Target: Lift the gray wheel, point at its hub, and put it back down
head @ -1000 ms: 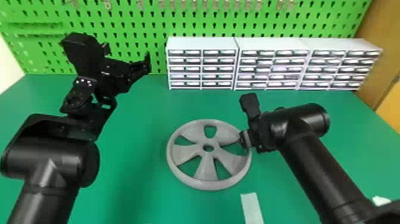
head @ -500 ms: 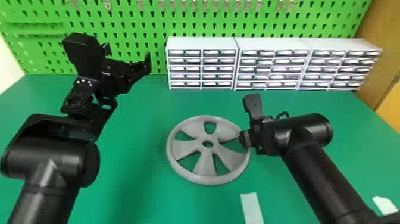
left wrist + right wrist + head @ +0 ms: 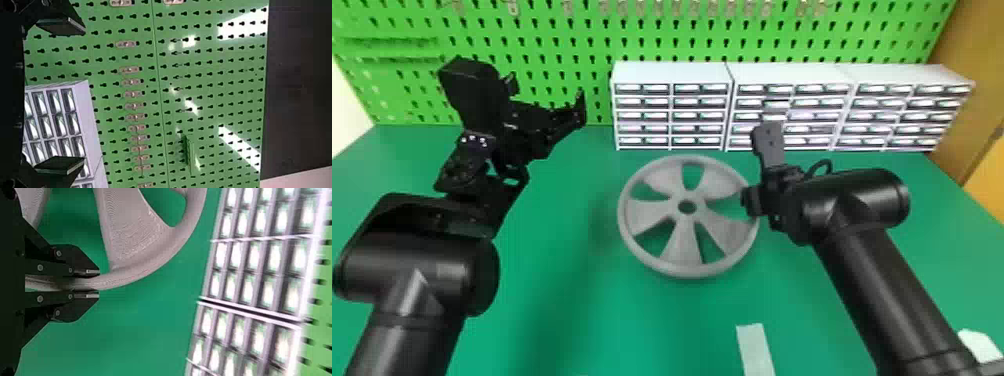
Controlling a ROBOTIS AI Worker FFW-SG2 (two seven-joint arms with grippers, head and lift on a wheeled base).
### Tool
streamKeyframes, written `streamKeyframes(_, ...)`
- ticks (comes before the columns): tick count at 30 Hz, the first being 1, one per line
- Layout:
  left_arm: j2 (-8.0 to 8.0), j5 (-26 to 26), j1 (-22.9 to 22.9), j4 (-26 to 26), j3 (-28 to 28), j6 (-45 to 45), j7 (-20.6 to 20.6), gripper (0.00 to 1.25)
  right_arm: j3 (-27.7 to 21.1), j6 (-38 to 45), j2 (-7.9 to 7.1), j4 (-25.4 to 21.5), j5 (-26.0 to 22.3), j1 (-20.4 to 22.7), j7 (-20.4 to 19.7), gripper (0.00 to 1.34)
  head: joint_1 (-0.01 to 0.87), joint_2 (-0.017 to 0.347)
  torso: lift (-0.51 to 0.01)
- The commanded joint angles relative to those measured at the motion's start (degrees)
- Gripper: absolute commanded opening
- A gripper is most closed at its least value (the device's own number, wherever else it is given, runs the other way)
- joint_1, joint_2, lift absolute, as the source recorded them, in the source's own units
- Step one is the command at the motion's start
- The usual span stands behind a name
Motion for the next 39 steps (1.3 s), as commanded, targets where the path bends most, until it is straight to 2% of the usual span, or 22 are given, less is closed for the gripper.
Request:
streamKeyframes(1,0.00,0.00,0.21,0.00,0.15,0.08,0.00,1.13,-1.80,-3.75,0.44,-4.01,3.10,1.14,0.00,0.02,0.692,0.048,-0.088)
streamKeyframes(9,0.00,0.00,0.38,0.00,0.24,0.08,-0.26,1.13,-3.74,-7.00,0.35,-7.52,3.19,1.41,-1.15,0.02,0.692,0.048,-0.088)
streamKeyframes(15,0.09,0.09,0.91,0.00,0.24,0.43,-0.79,1.13,-4.18,-12.36,0.44,-9.63,2.57,2.11,-4.05,0.02,0.692,0.048,-0.088)
streamKeyframes(24,0.44,0.44,1.79,-0.44,0.24,1.40,-1.67,1.12,-3.74,-22.03,0.35,-9.99,2.40,2.72,-6.24,0.03,0.692,0.048,-0.088)
streamKeyframes(34,0.62,0.44,3.72,-2.02,0.59,3.42,-2.55,1.12,-2.15,-33.19,-0.70,-9.99,2.92,2.81,-8.71,0.03,0.692,0.048,-0.088)
streamKeyframes(39,0.62,0.44,4.78,-3.17,0.86,4.74,-3.07,1.12,-0.75,-40.14,-1.76,-9.46,3.54,2.90,-10.64,0.03,0.692,0.048,-0.088)
